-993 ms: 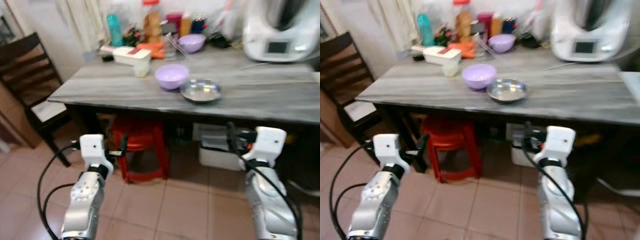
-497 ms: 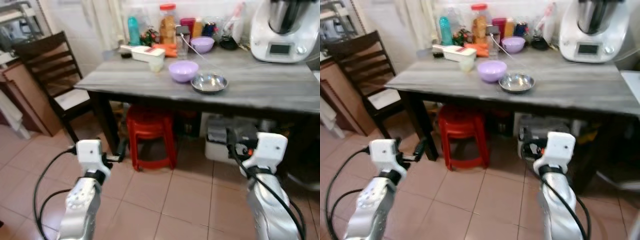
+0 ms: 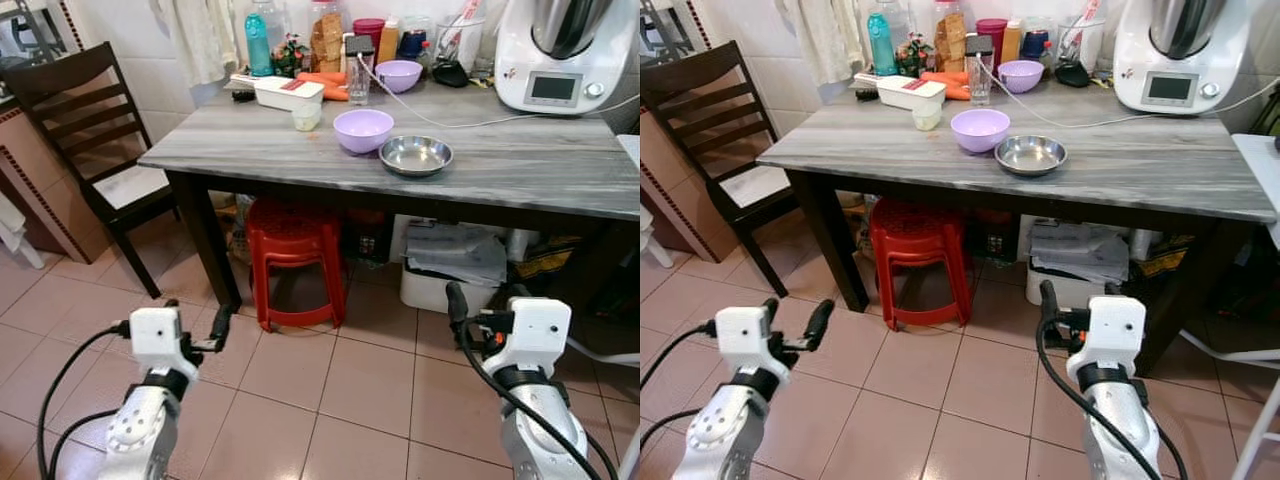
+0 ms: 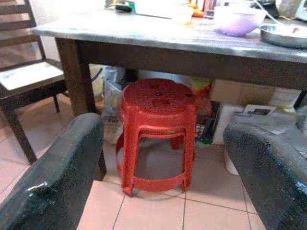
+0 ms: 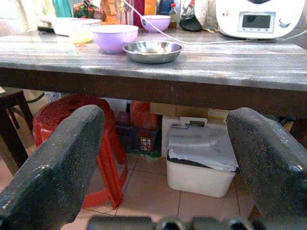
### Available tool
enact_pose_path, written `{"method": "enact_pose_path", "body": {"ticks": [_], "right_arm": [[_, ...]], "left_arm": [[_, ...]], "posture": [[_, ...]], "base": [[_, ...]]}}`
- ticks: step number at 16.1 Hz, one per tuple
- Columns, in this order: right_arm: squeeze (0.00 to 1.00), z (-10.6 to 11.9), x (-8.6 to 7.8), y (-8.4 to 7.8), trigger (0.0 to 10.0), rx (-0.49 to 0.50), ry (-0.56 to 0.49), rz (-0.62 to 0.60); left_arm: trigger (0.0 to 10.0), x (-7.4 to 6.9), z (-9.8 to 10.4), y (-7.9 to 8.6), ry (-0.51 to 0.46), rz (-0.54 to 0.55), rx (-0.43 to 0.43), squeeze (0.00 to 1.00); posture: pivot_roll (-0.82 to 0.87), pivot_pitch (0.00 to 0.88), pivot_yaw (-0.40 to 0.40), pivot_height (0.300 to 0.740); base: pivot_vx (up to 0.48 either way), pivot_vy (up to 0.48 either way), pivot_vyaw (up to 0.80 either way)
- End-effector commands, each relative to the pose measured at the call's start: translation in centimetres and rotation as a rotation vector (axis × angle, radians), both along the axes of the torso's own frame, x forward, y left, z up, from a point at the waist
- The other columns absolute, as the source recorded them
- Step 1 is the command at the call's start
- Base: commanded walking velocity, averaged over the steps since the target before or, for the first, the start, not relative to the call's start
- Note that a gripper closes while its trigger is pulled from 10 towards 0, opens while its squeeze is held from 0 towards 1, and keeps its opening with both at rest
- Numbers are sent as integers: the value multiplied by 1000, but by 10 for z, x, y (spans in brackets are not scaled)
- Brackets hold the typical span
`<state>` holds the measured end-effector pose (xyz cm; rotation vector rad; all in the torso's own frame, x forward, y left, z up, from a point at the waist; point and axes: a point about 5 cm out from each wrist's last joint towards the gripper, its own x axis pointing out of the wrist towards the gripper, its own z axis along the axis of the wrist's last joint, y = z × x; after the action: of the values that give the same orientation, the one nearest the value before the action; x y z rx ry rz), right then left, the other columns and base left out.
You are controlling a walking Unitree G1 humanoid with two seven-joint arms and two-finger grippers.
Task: Setting the table
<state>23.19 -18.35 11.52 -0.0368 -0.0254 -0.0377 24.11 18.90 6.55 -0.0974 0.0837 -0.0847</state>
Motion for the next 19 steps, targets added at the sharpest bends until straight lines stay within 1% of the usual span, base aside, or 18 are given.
{"method": "enact_pose_path", "body": {"ticks": [1, 4, 7, 10, 12, 19], "right_arm": [[0, 6, 3, 3, 10000, -3, -23, 9], [0, 9, 6, 4, 10000, 1, -32, 10], [0, 10, 6, 4, 10000, 5, -38, 13], [0, 12, 8, 6, 10000, 14, -46, 18], [0, 13, 9, 5, 10000, 14, -47, 18], [0, 12, 10, 6, 10000, 15, -43, 19]], "left_arm": [[10000, 7, 9, -2, -36, -18, 7, 0], [10000, 14, 19, -7, -71, -39, -18, 0], [10000, 14, 22, -11, -86, -52, -28, 0], [10000, 14, 22, -11, -87, -54, -31, 0], [10000, 15, 23, -12, -88, -58, -38, 0], [10000, 16, 23, -14, -84, -68, -51, 0]], "posture": [[-98, 0, 69, 740], [-99, 0, 66, 740], [-96, 0, 64, 740], [-96, 0, 63, 740], [-98, 0, 63, 740], [-102, 0, 64, 740]], "base": [[0, 0, -800], [0, 0, -800], [0, 0, -738], [0, 0, 0], [0, -281, 0], [0, -321, -556]]}}
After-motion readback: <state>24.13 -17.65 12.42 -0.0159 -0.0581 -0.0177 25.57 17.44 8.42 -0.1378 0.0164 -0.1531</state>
